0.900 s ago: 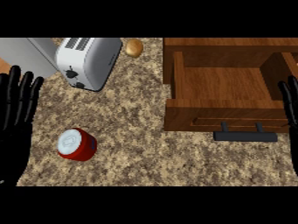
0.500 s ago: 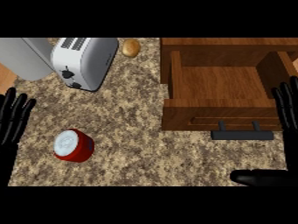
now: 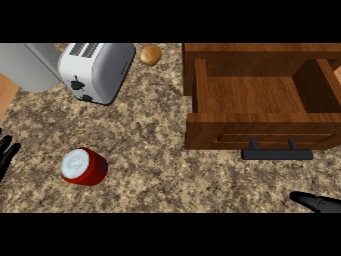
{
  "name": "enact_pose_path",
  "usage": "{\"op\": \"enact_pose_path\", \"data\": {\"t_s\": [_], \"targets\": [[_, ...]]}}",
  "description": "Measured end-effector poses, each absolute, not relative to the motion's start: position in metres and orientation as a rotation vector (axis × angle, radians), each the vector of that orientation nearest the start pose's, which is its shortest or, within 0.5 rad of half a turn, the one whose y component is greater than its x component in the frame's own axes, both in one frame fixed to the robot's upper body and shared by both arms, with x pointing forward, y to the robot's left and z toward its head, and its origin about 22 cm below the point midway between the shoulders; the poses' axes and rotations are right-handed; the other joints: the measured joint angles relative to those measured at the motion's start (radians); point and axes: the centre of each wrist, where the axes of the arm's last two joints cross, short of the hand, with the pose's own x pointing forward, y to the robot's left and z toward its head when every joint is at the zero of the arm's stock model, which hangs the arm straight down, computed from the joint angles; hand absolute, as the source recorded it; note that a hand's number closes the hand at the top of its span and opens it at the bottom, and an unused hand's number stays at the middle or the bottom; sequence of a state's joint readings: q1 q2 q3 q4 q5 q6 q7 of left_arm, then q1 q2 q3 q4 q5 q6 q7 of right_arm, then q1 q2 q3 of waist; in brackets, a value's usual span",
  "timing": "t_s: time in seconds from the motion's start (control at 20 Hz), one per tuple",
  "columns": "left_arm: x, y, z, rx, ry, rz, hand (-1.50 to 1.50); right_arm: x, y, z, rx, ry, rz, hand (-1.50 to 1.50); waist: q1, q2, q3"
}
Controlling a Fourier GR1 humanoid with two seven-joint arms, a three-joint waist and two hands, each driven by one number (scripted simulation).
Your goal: Pick up the can, place it into the drawer and close the drawer
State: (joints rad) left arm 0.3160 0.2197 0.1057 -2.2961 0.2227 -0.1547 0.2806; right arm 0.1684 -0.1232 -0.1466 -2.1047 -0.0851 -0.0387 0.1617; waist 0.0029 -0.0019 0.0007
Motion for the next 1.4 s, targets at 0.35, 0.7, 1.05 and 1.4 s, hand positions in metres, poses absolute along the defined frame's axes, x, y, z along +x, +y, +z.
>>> {"op": "enact_pose_path", "data": {"t_s": [0.35,0.7,1.05,1.4], "targets": [[0.116,0.305,0.14,0.064,-1.682,-0.148,-1.5,0.154,-0.309,0.091,-0.223,-1.778,-0.106,-1.5,0.0,-0.001,-0.001],[0.106,0.319,0.133,0.069,-1.622,-0.055,-1.5,0.137,-0.319,0.087,-0.217,-1.776,-0.107,-1.5,0.001,-0.001,-0.001],[0.116,0.324,0.133,-0.046,-1.587,0.056,-1.5,0.124,-0.344,0.088,-0.21,-1.781,-0.103,-1.5,-0.004,0.0,0.0],[0.132,0.315,0.133,-0.146,-1.565,0.119,-1.5,0.11,-0.352,0.091,-0.202,-1.777,-0.097,-1.5,-0.007,0.001,0.0]]}}
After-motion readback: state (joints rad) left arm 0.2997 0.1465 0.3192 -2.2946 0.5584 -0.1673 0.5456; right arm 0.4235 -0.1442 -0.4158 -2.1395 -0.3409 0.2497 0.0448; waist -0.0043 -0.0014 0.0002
